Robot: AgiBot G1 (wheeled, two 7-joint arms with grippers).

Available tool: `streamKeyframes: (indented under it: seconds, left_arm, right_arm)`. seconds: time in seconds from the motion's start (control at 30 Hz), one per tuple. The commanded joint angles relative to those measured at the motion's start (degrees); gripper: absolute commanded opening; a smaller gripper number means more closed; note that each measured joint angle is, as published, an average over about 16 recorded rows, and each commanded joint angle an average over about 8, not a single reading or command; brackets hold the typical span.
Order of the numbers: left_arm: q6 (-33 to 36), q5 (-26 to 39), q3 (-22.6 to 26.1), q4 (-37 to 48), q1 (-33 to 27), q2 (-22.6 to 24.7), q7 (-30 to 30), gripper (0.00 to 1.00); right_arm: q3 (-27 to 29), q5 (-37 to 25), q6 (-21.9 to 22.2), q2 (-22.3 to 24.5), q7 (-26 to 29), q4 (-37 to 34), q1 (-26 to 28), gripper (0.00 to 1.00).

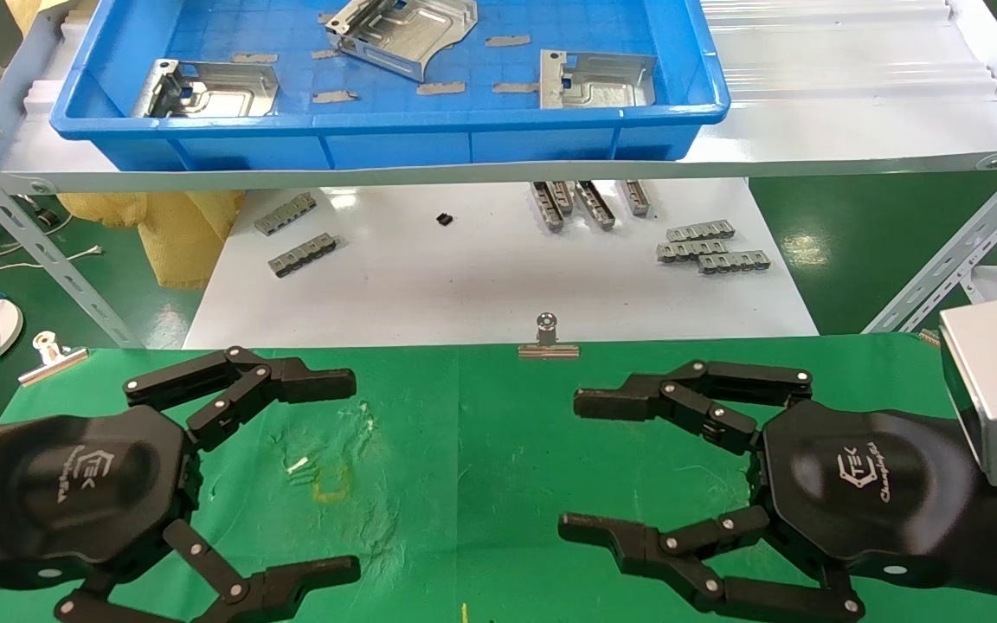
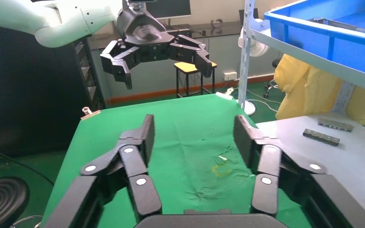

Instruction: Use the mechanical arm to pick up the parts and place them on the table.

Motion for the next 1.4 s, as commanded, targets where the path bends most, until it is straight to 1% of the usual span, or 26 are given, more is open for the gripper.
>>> streamKeyframes:
  seconds: [0.03,1.4]
  left_arm:
    - [0.0,0.0,0.0,0.0,0.0,0.0,0.0,1.0]
    - [0.0,0.0,0.0,0.0,0.0,0.0,0.0,1.0]
  right_arm:
    - [0.0,0.0,0.0,0.0,0.0,0.0,0.0,0.0]
    - [0.0,0.0,0.0,0.0,0.0,0.0,0.0,0.0]
